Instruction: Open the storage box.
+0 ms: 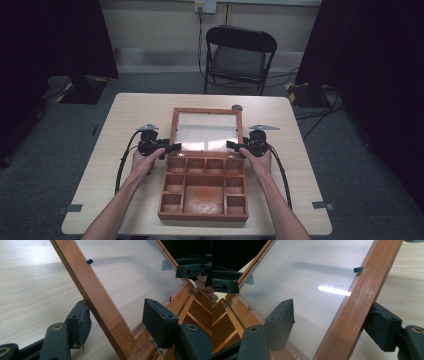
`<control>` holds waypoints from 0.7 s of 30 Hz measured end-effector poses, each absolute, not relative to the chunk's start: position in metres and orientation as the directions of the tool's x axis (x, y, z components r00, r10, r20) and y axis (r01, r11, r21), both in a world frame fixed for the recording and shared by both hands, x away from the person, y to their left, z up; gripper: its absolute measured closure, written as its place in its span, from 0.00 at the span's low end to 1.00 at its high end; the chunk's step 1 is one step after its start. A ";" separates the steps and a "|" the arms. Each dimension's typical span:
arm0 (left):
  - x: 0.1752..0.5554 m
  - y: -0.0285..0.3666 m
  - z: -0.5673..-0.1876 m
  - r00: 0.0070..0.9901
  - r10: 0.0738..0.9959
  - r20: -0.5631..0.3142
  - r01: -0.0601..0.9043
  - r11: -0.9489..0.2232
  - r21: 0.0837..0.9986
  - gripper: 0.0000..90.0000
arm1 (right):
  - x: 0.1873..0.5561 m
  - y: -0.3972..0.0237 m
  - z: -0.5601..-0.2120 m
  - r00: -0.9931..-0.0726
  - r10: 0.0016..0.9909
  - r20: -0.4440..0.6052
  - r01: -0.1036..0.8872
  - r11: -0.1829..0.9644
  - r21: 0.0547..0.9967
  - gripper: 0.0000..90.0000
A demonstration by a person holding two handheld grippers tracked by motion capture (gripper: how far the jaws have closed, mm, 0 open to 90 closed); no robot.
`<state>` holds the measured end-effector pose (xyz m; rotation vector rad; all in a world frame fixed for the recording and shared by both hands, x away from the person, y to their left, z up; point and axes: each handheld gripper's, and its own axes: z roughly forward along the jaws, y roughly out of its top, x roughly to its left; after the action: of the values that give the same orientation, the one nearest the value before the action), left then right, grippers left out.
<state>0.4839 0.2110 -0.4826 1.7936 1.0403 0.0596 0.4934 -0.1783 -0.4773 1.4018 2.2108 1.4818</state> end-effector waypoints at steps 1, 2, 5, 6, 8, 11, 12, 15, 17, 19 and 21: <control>0.485 0.211 -0.484 0.624 0.665 -0.410 0.621 -0.104 0.777 0.43 | 0.494 -0.178 -0.478 -0.556 0.749 0.361 0.621 0.086 0.779 0.28; 0.485 0.211 -0.485 0.619 0.665 -0.418 0.628 -0.100 0.772 0.42 | 0.494 -0.177 -0.479 -0.555 0.748 0.363 0.624 0.086 0.777 0.27; 0.485 0.211 -0.486 0.620 0.661 -0.421 0.632 -0.103 0.768 0.41 | 0.494 -0.177 -0.480 -0.551 0.750 0.367 0.630 0.086 0.771 0.26; 0.485 0.211 -0.486 0.619 0.659 -0.427 0.636 -0.101 0.765 0.41 | 0.494 -0.177 -0.481 -0.547 0.750 0.371 0.635 0.083 0.768 0.25; 0.486 0.211 -0.489 0.611 0.655 -0.444 0.647 -0.089 0.758 0.39 | 0.494 -0.176 -0.481 -0.542 0.761 0.355 0.632 0.091 0.769 0.23; 0.486 0.212 -0.490 0.606 0.650 -0.458 0.655 -0.081 0.751 0.39 | 0.495 -0.176 -0.482 -0.535 0.763 0.362 0.642 0.089 0.762 0.22; 0.486 0.212 -0.490 0.606 0.649 -0.460 0.656 -0.081 0.750 0.39 | 0.495 -0.176 -0.483 -0.535 0.763 0.363 0.641 0.087 0.762 0.22; 0.486 0.210 -0.489 0.603 0.673 -0.428 0.650 -0.102 0.753 0.35 | 0.495 -0.176 -0.483 -0.530 0.769 0.358 0.643 0.089 0.761 0.20; 0.486 0.210 -0.490 0.593 0.674 -0.441 0.661 -0.095 0.745 0.33 | 0.495 -0.175 -0.484 -0.519 0.776 0.358 0.654 0.091 0.751 0.19; 0.487 0.211 -0.492 0.587 0.668 -0.458 0.671 -0.083 0.737 0.33 | 0.495 -0.176 -0.486 -0.515 0.772 0.373 0.663 0.084 0.744 0.19; 0.487 0.211 -0.493 0.584 0.668 -0.461 0.675 -0.085 0.733 0.33 | 0.496 -0.177 -0.487 -0.507 0.771 0.384 0.674 0.078 0.734 0.19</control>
<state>0.4873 0.2112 -0.4928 1.7812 1.1028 -0.0088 0.4956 -0.1765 -0.4869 1.5014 2.2270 1.4189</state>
